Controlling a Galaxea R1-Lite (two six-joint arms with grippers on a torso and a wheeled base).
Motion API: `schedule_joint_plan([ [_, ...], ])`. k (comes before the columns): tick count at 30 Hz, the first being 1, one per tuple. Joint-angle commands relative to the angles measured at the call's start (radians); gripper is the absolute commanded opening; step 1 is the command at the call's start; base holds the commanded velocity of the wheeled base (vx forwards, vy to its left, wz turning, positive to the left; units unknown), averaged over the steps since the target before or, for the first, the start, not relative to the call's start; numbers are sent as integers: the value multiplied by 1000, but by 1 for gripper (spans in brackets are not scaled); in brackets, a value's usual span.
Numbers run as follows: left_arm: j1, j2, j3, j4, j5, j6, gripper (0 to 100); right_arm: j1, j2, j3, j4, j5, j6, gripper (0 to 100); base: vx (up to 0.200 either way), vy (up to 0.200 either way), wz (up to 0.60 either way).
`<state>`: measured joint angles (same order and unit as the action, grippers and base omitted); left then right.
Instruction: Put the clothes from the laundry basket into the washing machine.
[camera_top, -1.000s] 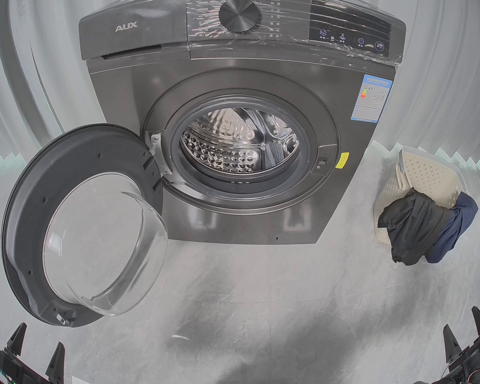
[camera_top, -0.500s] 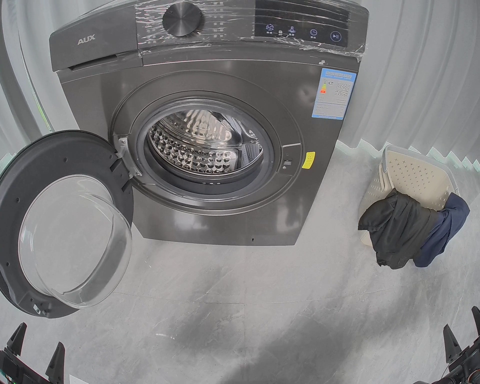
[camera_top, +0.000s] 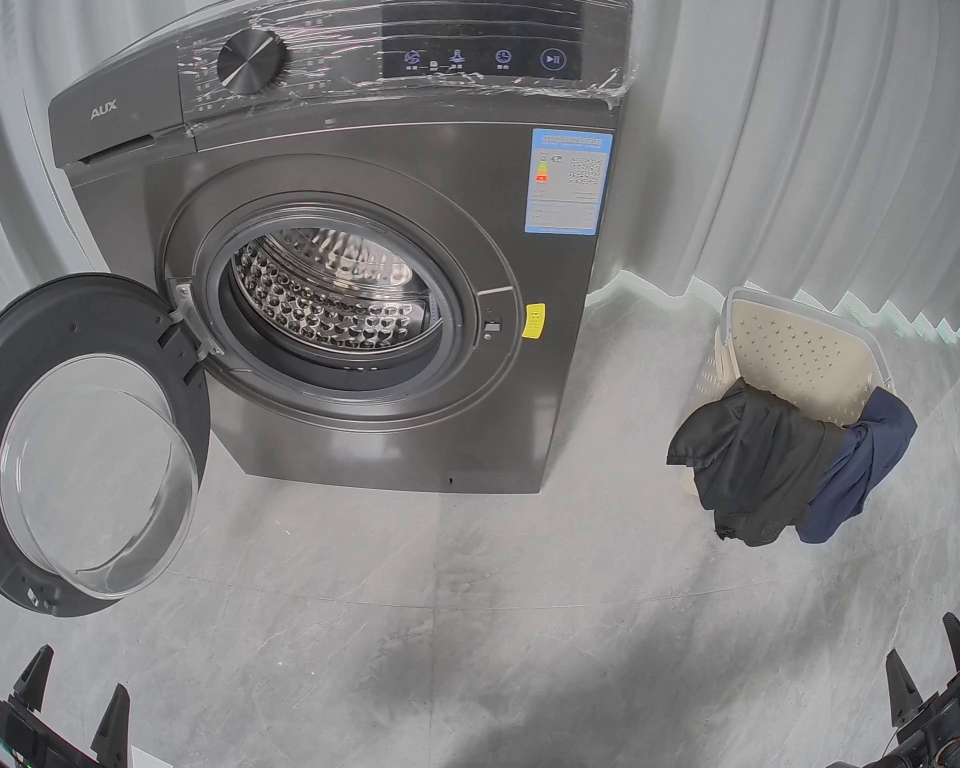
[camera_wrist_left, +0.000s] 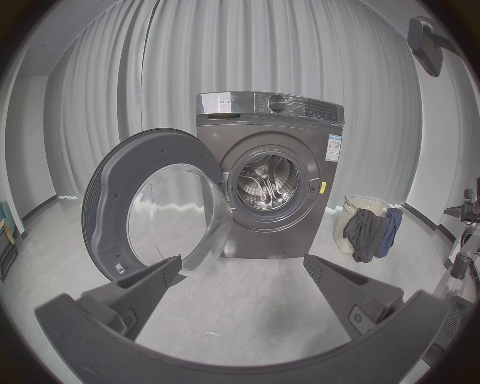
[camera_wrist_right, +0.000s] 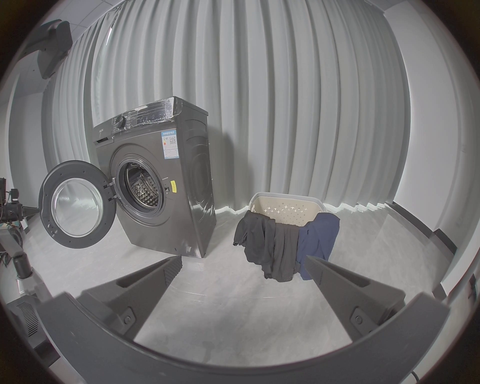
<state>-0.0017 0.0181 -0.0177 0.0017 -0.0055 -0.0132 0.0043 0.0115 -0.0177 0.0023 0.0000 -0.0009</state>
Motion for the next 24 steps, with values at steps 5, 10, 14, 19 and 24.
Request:
schedule_joint_plan([
  [5,0,-18,16,0,1,-2,100,0,-11,18,1,0,1,100,0,-200,0],
  [10,0,-18,16,0,1,-2,100,0,-11,16,-1,0,1,100,0,-200,0],
  [14,0,-18,16,0,1,-1,100,0,-11,18,1,0,1,100,0,-200,0],
  [19,0,-18,16,0,1,-1,100,0,-11,16,1,0,1,100,0,0,0],
  [24,0,-18,16,-2,1,-2,100,0,-11,16,1,0,-1,100,40,0,0],
])
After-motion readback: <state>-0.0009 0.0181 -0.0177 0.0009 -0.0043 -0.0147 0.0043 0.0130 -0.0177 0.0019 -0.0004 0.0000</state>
